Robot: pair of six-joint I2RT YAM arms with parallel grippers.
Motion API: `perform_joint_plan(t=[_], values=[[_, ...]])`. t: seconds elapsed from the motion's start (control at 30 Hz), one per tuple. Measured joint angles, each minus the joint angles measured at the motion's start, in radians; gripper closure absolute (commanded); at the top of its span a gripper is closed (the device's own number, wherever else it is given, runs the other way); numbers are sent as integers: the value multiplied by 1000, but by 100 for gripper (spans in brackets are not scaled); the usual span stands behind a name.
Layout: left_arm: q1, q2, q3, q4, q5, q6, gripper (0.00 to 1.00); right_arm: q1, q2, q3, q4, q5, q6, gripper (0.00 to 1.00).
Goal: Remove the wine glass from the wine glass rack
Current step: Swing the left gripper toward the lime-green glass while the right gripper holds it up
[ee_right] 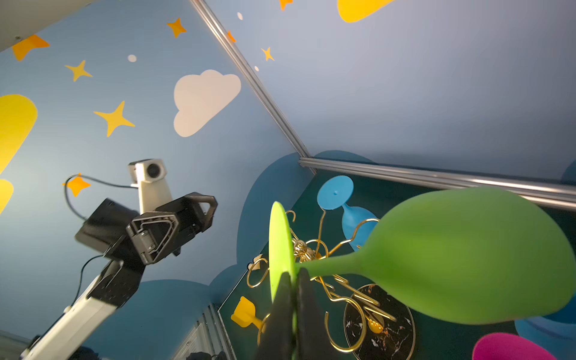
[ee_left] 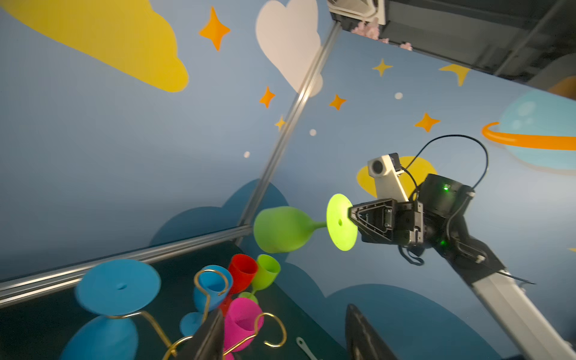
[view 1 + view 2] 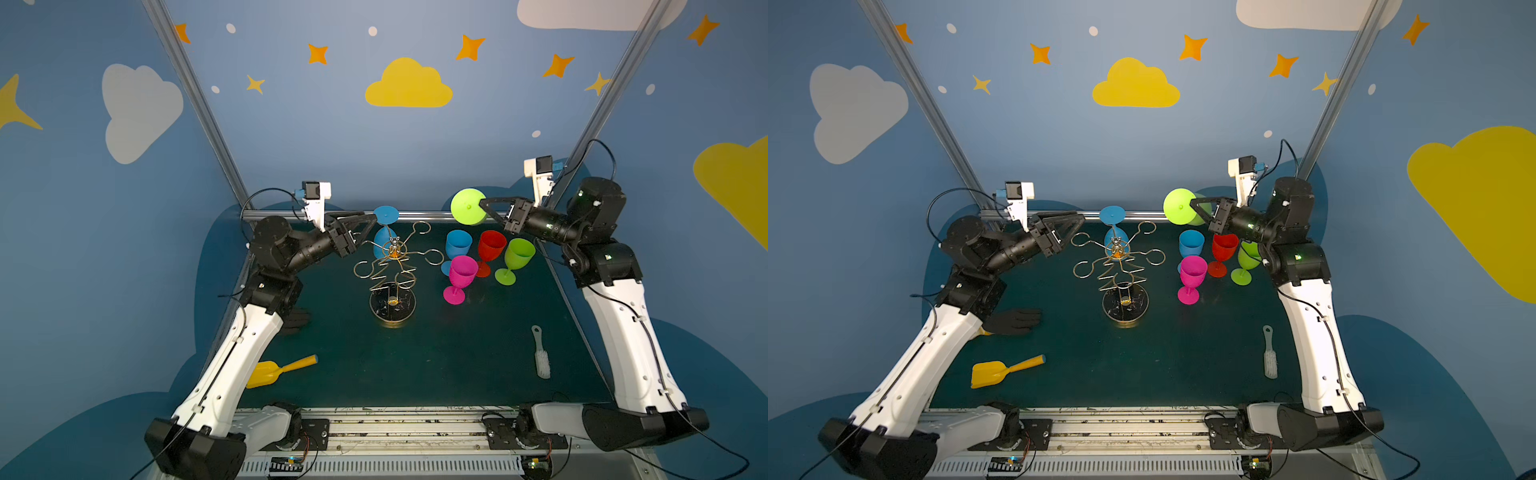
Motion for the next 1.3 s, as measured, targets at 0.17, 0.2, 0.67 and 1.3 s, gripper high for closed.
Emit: perform_joint_plan(t=[0.17, 0.2, 0.67, 1.3], values=[[-43, 113, 110, 42, 170, -90, 46, 59, -35, 9, 13, -13, -57, 100], [-54, 126, 124, 50, 190, -102, 46, 72, -35, 9, 18, -15, -63, 100], [-153, 211, 206, 119, 305, -187, 51, 264, 23, 23, 38, -8, -86, 100], [-166, 245, 180, 246, 266, -370, 97, 333, 42, 14, 40, 82, -104, 60]])
